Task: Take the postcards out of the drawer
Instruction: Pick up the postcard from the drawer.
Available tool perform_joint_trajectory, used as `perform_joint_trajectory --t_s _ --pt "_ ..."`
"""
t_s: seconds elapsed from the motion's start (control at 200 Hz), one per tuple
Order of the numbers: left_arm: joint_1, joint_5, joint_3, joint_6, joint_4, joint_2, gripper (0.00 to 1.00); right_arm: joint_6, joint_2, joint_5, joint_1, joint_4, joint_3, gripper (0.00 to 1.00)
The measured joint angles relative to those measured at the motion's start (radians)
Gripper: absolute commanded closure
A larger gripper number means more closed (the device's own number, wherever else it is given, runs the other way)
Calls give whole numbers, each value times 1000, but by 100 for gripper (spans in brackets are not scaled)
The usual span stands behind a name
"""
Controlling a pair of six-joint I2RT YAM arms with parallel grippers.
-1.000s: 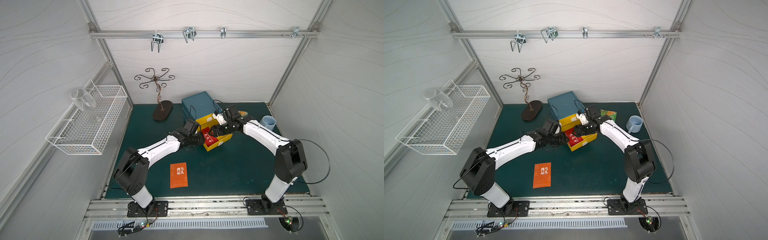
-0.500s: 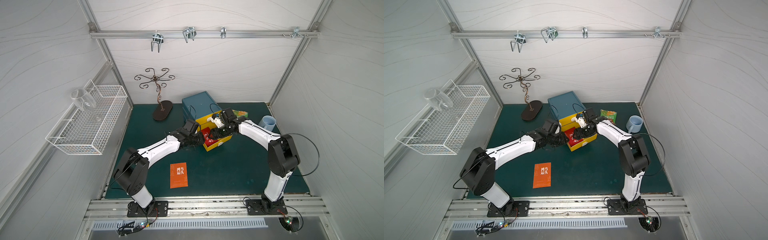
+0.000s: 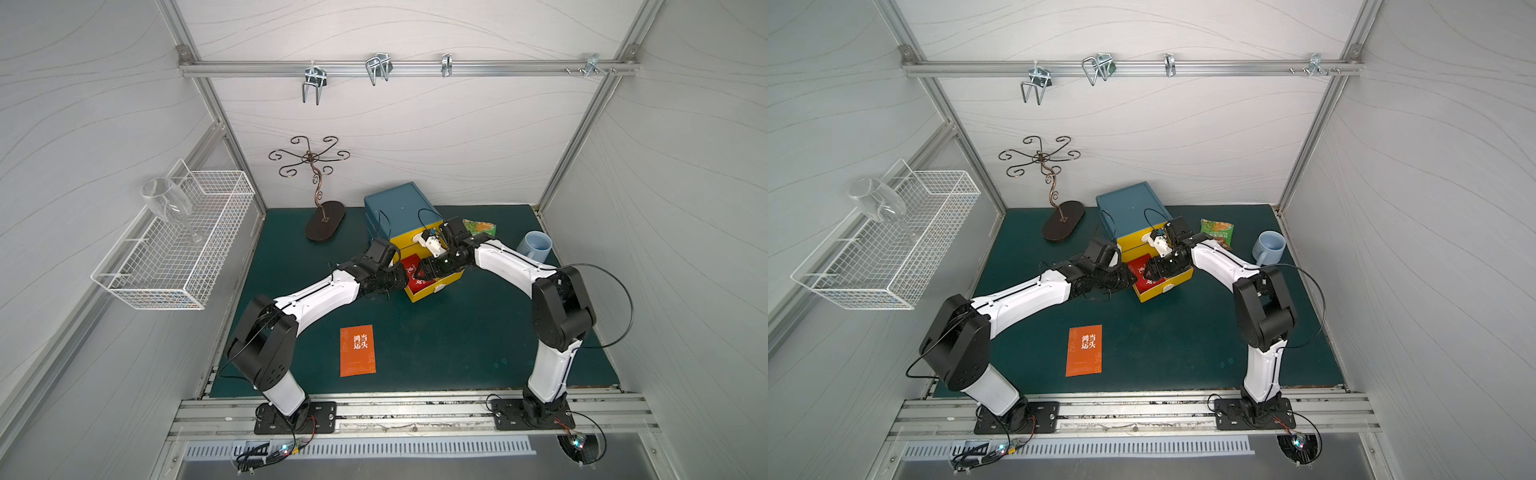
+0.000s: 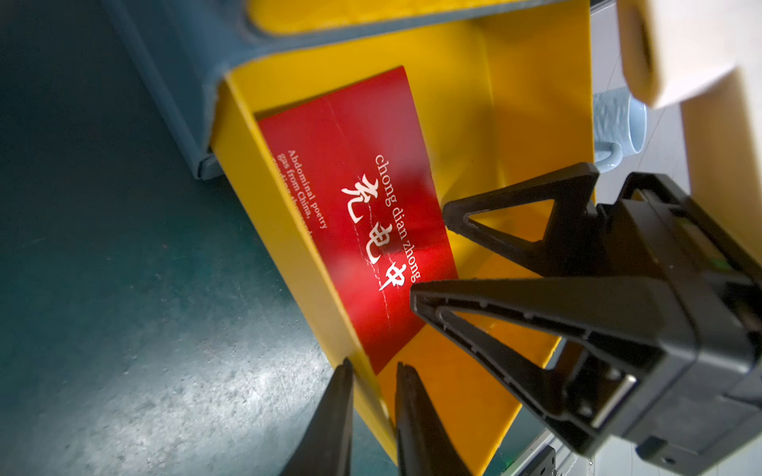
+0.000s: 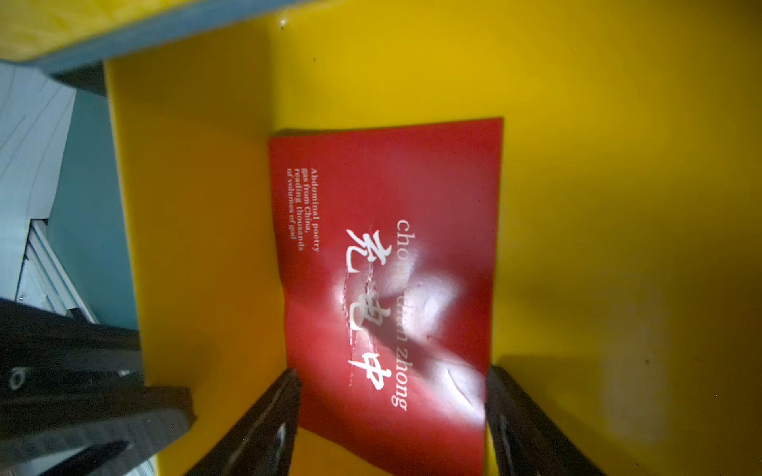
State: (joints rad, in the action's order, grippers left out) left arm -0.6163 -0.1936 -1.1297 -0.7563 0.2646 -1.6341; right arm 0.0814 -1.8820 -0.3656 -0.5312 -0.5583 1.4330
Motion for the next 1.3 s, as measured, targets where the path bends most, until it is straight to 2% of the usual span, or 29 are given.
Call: perform_joint_trajectory --t_s 0.295,0.835,1.301 --pt "2 3 0 -2 1 0 79 11 -2 -27 3 16 -6 27" --pt "10 23 -1 -7 8 0 80 110 -2 -158 43 127 -58 29" --pt "11 23 -3 -7 7 0 80 190 -2 -224 68 211 -86 30"
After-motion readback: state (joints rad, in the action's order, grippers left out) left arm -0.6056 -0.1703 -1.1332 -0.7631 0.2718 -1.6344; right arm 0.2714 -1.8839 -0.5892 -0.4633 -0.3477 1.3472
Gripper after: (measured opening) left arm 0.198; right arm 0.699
